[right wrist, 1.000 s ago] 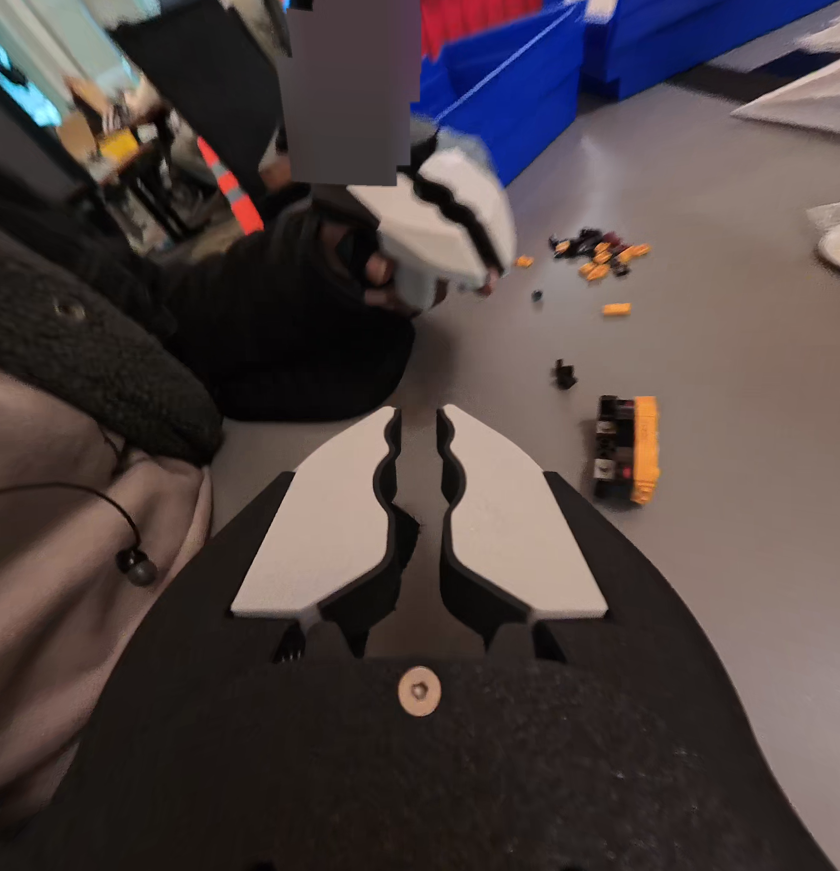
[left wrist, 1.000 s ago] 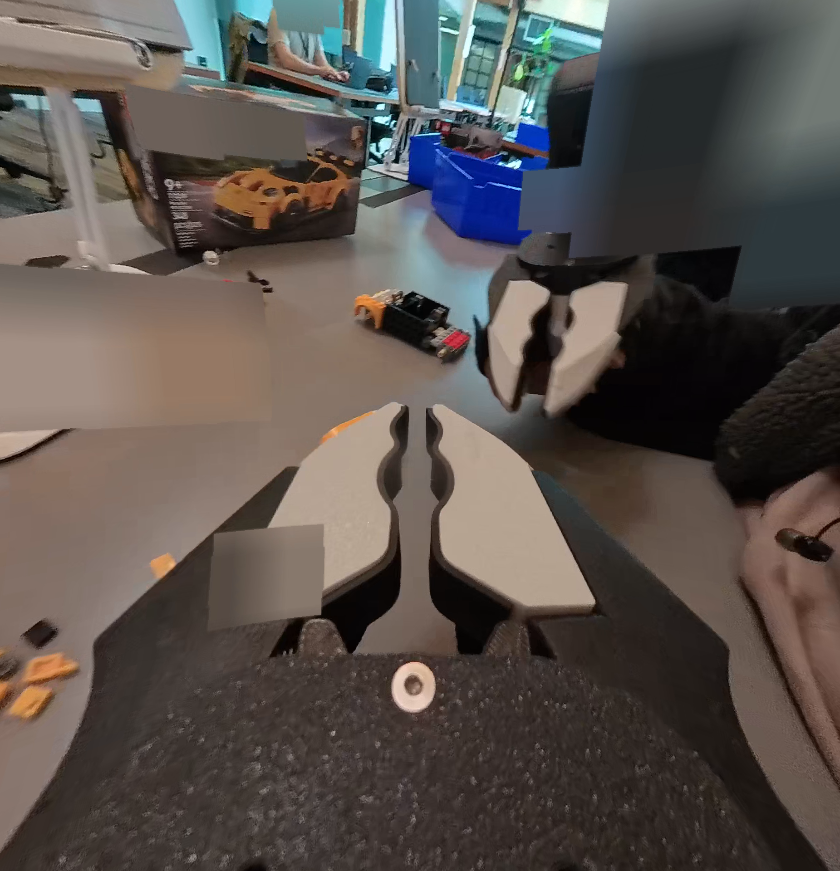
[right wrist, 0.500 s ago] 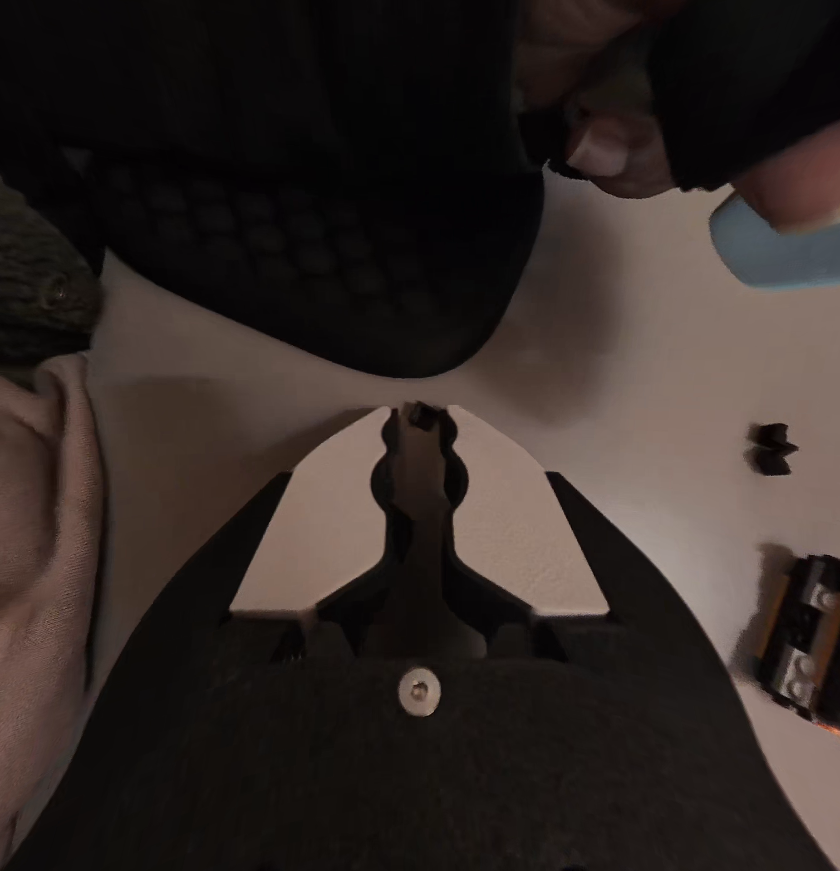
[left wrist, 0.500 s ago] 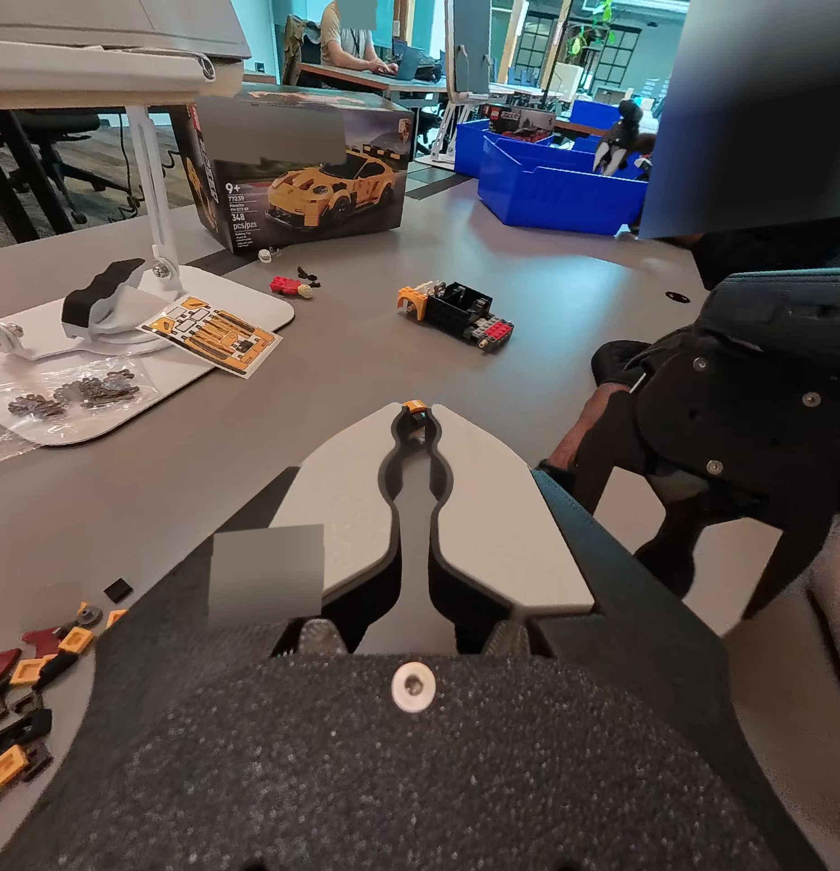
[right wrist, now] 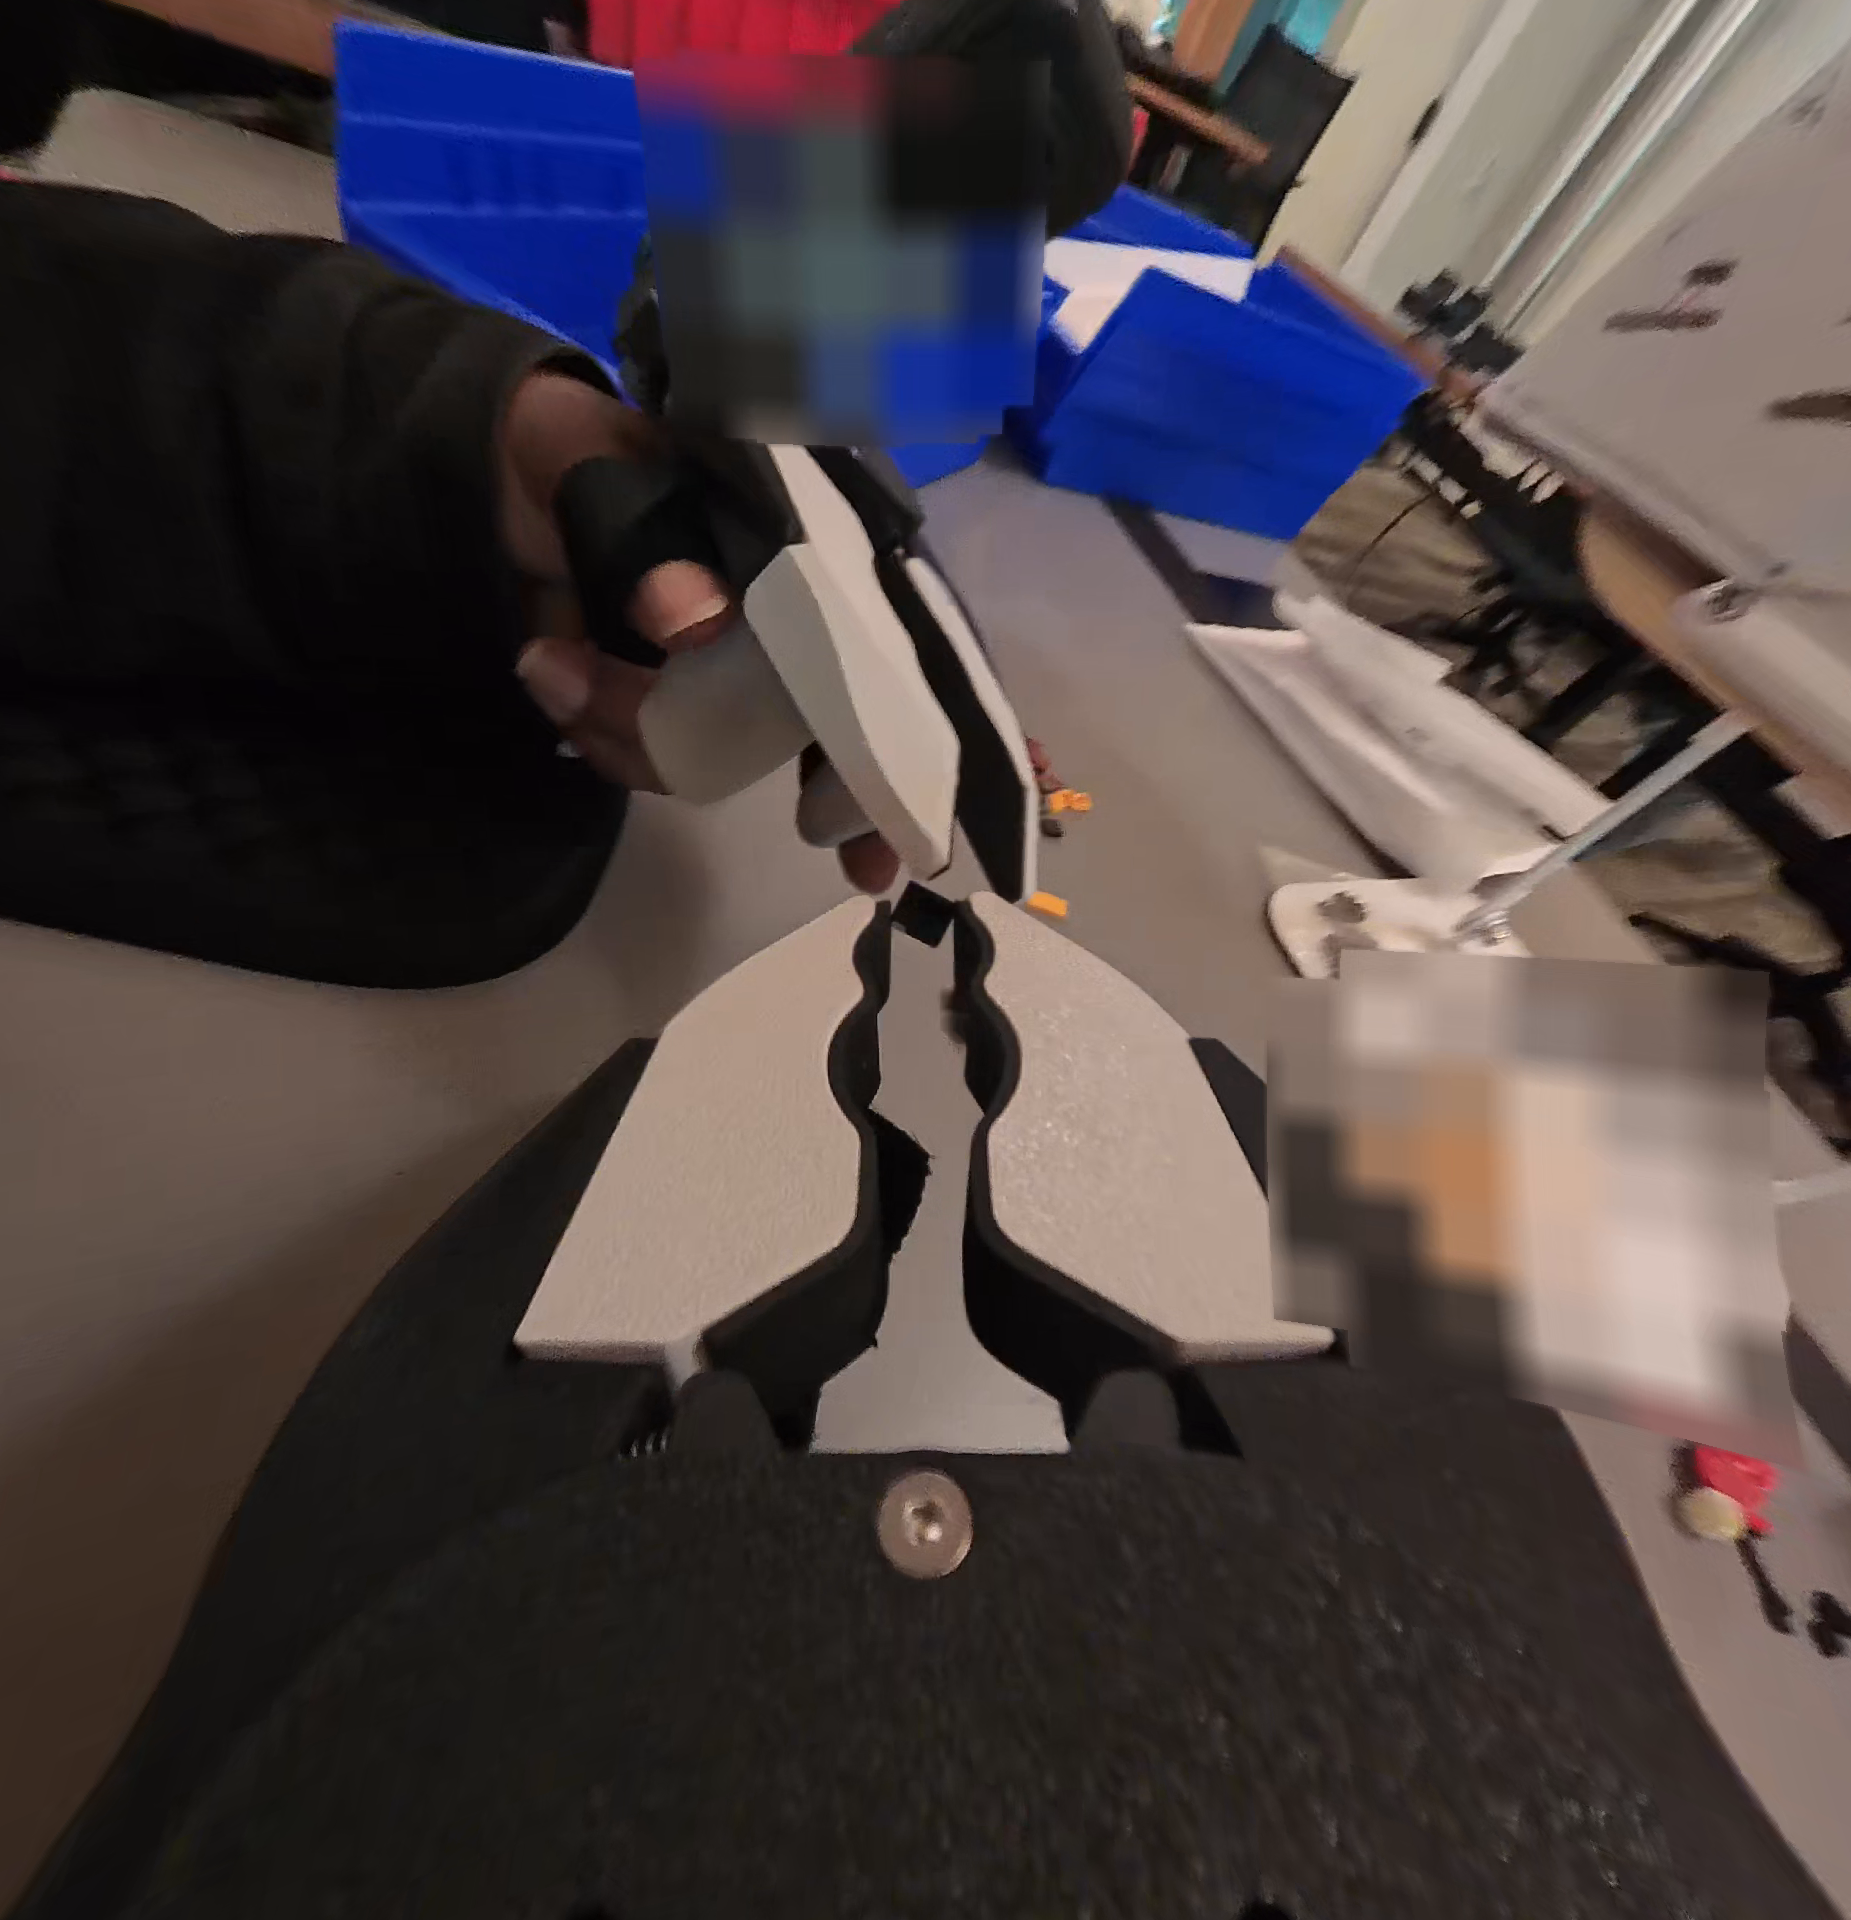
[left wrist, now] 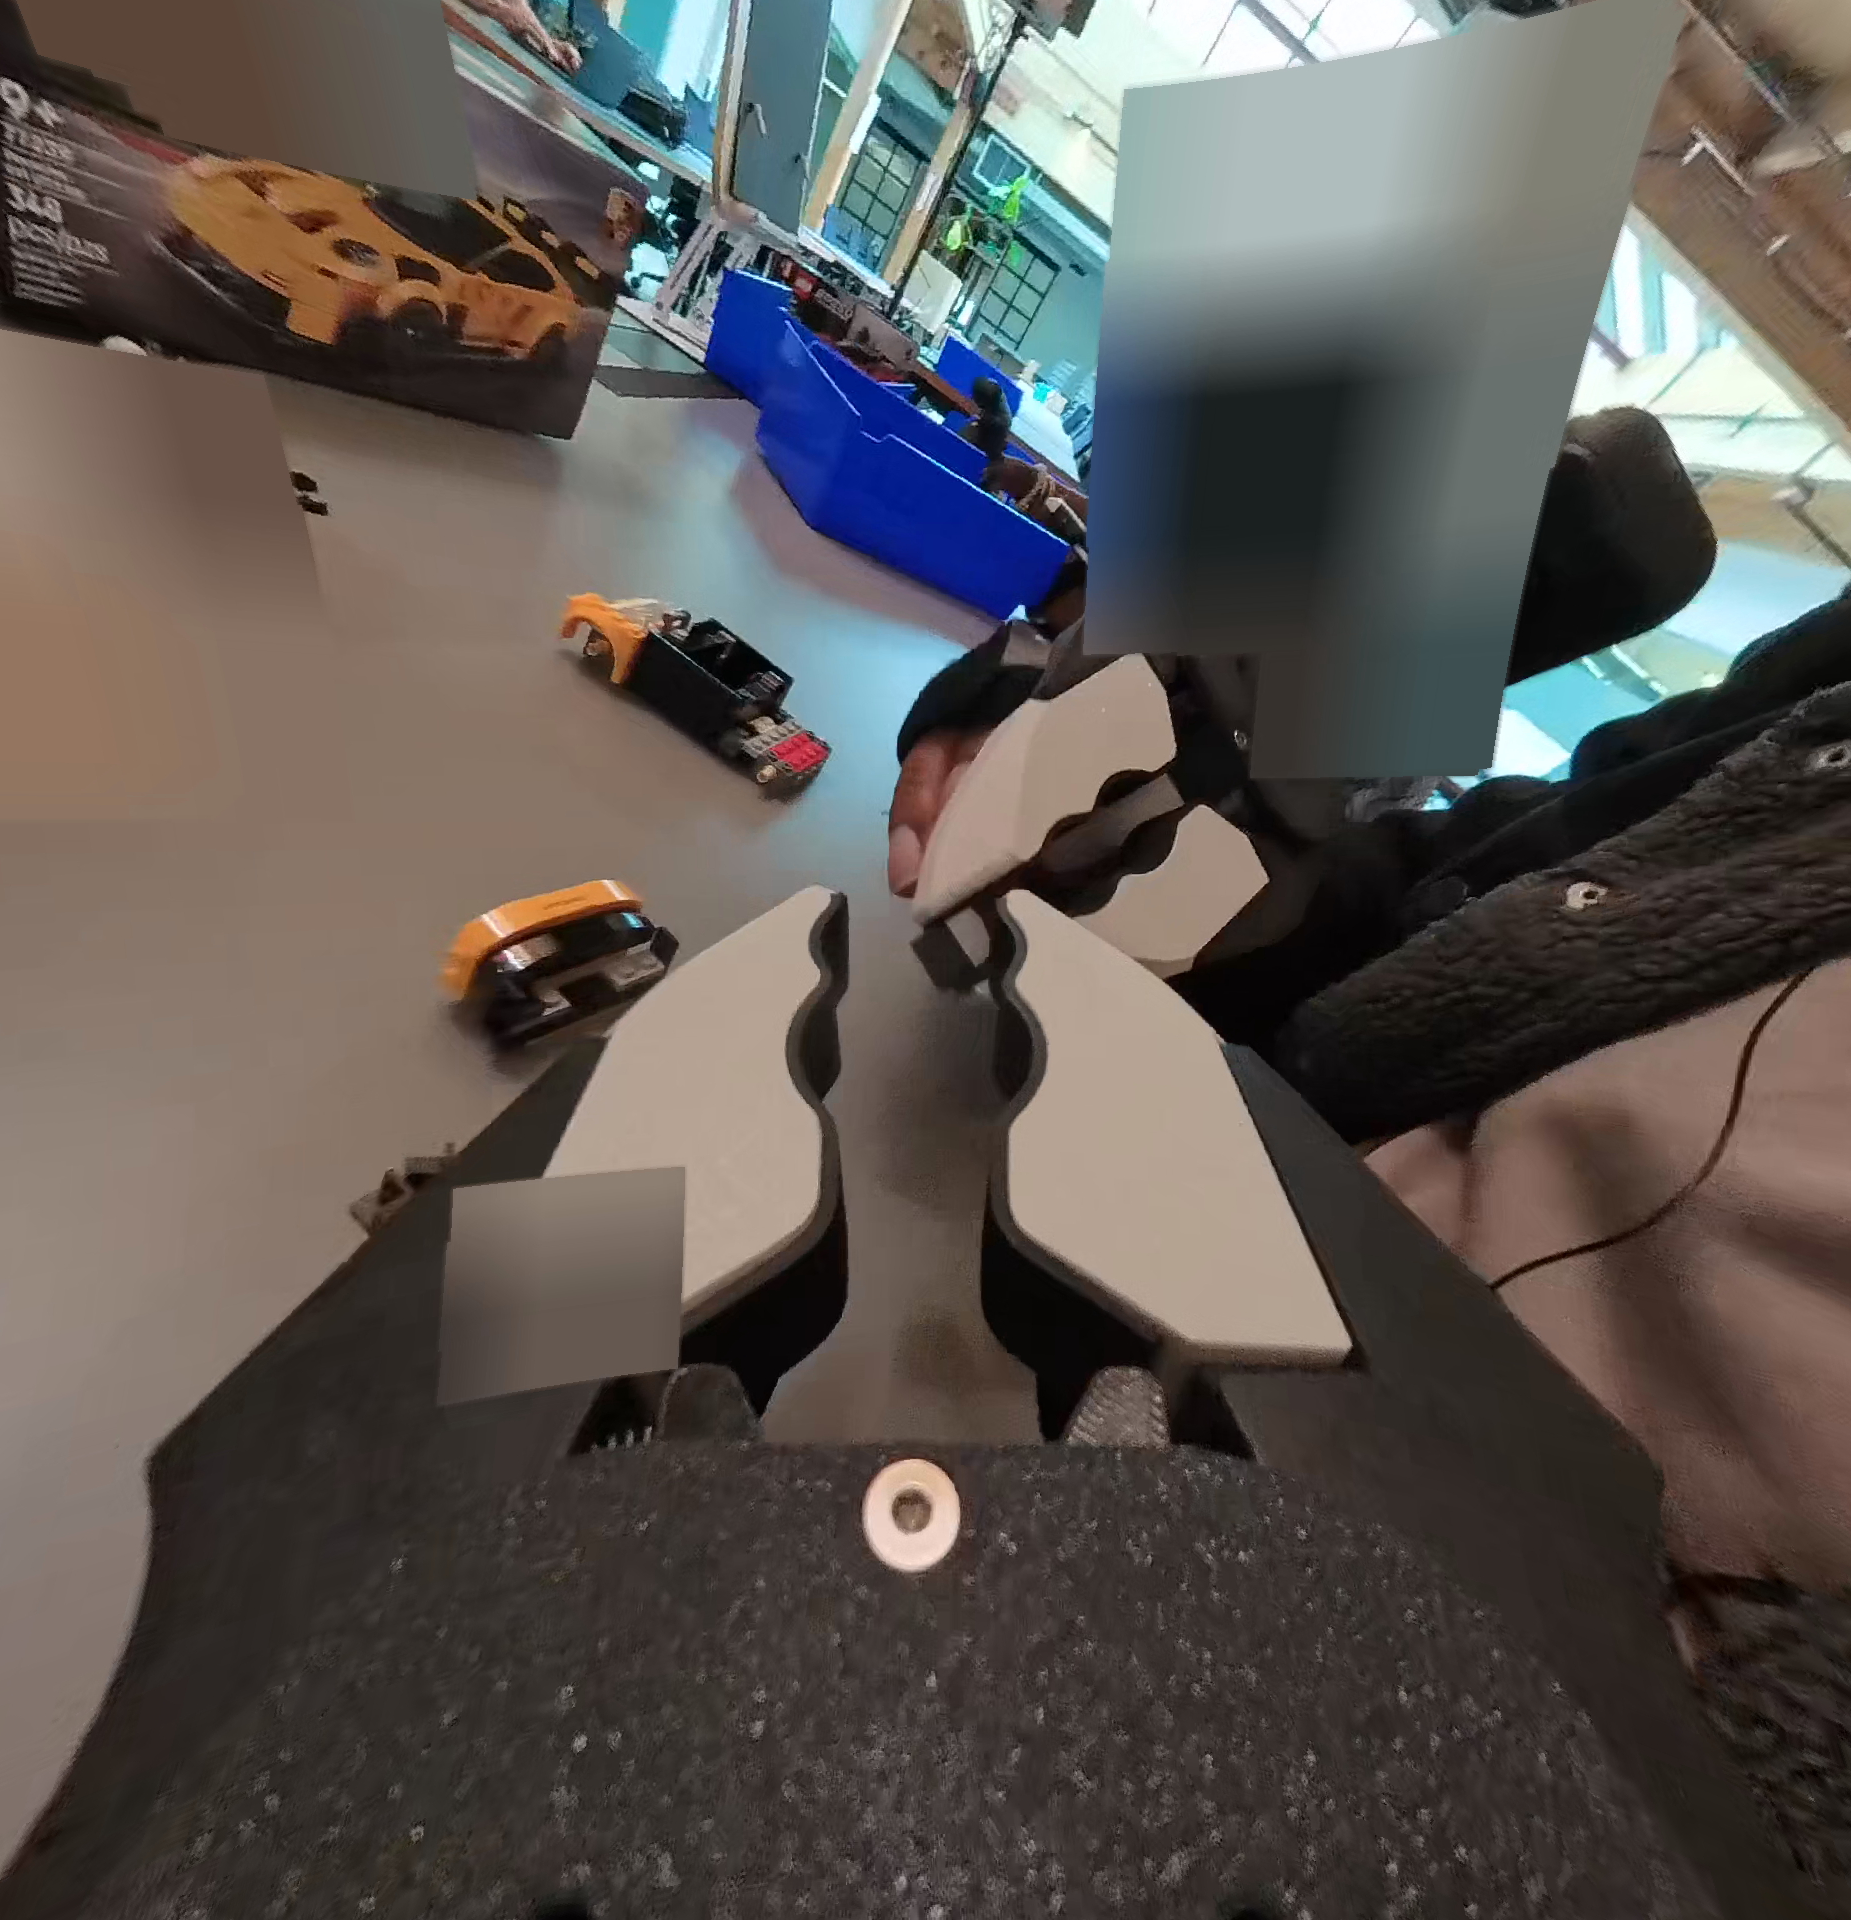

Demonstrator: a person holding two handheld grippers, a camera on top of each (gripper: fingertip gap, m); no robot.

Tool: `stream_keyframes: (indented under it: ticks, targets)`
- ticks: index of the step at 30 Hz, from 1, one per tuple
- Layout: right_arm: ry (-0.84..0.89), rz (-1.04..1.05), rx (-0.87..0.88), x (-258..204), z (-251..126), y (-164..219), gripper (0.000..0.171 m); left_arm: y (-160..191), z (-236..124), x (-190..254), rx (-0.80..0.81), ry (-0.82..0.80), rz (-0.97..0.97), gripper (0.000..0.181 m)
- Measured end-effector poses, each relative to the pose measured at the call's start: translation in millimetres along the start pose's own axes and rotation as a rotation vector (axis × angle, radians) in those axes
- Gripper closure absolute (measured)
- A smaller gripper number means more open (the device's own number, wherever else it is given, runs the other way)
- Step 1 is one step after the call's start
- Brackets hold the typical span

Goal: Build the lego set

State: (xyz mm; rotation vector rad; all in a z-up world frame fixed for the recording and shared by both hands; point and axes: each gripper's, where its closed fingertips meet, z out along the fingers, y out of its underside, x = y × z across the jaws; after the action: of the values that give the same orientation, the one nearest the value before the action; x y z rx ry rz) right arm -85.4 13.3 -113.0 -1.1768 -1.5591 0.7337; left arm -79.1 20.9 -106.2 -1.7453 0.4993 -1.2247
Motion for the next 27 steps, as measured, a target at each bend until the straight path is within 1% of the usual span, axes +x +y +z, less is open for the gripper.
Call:
stream_keyframes:
  ticks: [1,5,8,11,13,15,23,27]
  targets:
    - [0.028,-0.020,0.004,2.9,-0.5,-0.7,0.160,0.5,1.4,-0.4,-0.001,-0.001,-0.011,0.155]
    - [0.089,-0.056,0.018,8.6,-1.9,-3.1,0.160,0.9,2.0,-1.1,0.006,0.012,-0.061,0.158]
    - [0.110,-0.097,0.016,8.9,-2.6,-4.1,0.160,0.5,2.2,-0.7,0.013,0.027,-0.094,0.164]
    - [0.128,-0.136,0.030,8.5,-4.5,-6.9,0.160,-0.6,2.0,4.5,0.024,0.075,-0.131,0.170]
    - [0.119,-0.155,0.054,5.5,-6.4,-10.8,0.168,-3.2,1.3,7.3,0.040,0.096,-0.140,0.173]
    - [0.115,-0.161,0.068,4.2,-7.8,-13.5,0.168,-4.1,0.5,10.4,0.044,0.122,-0.148,0.173]
    - [0.033,-0.046,0.134,1.4,-14.4,-19.6,0.165,-6.1,0.7,19.1,0.063,0.205,-0.178,0.174]
    - [-0.022,0.050,0.182,2.4,-20.0,-24.6,0.165,-9.8,-1.1,22.6,0.092,0.250,-0.198,0.174]
